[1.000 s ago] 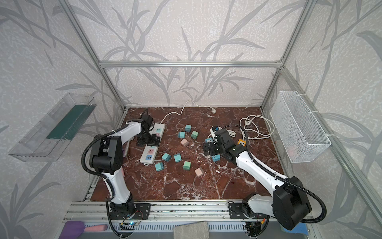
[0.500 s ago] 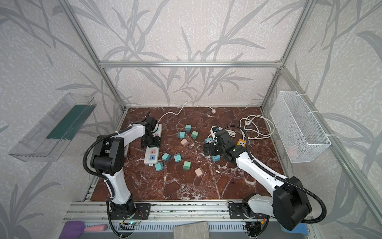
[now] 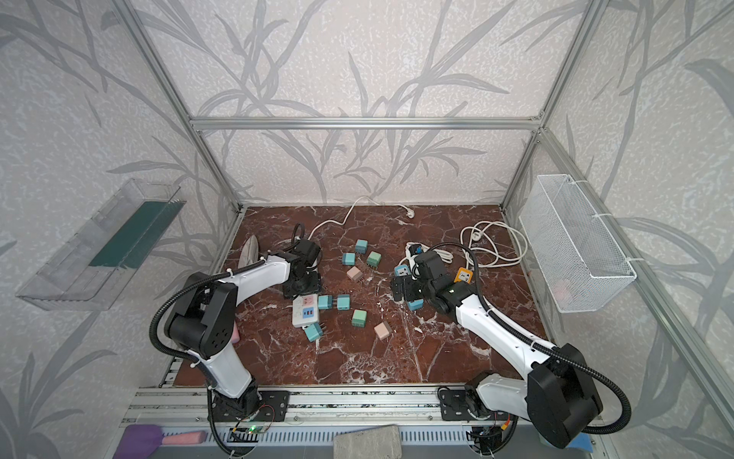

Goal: Insert plugs into power strip
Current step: Move the socket to the middle-left of the table.

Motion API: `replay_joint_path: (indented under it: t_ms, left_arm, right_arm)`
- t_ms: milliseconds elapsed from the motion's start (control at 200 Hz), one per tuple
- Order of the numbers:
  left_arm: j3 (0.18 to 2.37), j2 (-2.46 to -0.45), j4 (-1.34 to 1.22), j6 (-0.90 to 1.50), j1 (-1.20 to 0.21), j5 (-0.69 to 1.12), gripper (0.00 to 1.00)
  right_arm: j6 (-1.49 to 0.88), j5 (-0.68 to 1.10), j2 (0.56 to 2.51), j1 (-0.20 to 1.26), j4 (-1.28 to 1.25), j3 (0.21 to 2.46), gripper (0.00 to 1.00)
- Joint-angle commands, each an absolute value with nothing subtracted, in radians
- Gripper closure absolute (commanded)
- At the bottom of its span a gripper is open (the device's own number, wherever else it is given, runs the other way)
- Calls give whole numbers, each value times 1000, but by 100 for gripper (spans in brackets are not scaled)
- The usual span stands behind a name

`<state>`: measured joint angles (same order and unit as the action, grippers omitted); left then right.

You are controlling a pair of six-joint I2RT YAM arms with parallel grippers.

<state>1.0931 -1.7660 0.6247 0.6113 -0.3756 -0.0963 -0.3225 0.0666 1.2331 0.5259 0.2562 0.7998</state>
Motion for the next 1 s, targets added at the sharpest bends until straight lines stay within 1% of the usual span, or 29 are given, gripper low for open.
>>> replay_joint_path:
  t_ms: [0, 240, 305, 355, 470, 560, 660, 710, 855, 995]
  left_arm:
    - [1080, -1822, 591, 761, -425, -35, 35]
    - [1053, -1803, 597, 810, -452, -101, 35]
    - [1051, -1788, 623, 817, -451, -152, 35]
    - [1071, -1787, 679, 821, -448, -209, 33]
    - [1103, -1798, 736, 763, -441, -269, 29]
    - [1109, -1810, 746, 746, -426, -270, 27]
    - [1110, -1803, 730, 706, -419, -253, 22]
    - [1123, -1798, 739, 682, -419, -252, 16]
    - [1149, -1782, 756, 629, -417, -258, 8]
    - [1175, -1780, 781, 596, -414, -245, 7]
  right_arm:
    - [-327, 48, 1209, 530, 247, 787, 1]
    - [-327, 48, 1212, 530, 245, 790, 1]
    - [-327, 48, 1210, 530, 248, 791, 1]
    - [-327, 48, 1206, 531, 250, 790, 1]
    - [-325, 46, 1201, 530, 253, 792, 1]
    - [-325, 48, 1206, 531, 259, 800, 1]
    - [-324, 49, 1200, 530, 269, 800, 1]
    - [-323, 49, 1196, 531, 275, 798, 1]
    - [-319, 38, 1181, 530, 296, 795, 1]
    - [-319, 32, 1168, 530, 315, 800, 1]
